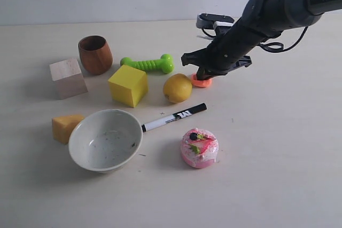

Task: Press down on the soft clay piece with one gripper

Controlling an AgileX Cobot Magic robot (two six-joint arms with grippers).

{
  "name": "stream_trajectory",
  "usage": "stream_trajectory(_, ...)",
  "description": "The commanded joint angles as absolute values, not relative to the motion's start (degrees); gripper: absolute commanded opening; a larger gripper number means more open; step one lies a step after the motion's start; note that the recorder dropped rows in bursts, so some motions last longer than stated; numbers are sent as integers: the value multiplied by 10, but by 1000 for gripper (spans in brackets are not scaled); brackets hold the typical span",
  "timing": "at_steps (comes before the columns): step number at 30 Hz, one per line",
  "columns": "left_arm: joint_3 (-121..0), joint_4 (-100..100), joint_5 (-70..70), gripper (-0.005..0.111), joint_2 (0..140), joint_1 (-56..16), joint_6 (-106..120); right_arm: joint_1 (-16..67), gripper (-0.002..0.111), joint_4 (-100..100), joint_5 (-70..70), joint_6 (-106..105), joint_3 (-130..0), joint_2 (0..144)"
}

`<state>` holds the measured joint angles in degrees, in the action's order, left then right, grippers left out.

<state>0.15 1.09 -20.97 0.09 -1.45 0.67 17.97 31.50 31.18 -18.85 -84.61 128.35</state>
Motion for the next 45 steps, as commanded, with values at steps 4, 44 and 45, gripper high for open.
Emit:
stream_trajectory(4,0,13,-203,0,0,-18,7,179,7,308,307,-194,-844,1278)
stream_trajectory(44,0,13,-203,0,0,-18,7,179,37,293,273,-189,-844,1278)
stream_trajectory(45,0,13,-203,0,0,-18,7,179,36,293,275,-184,-844,1278)
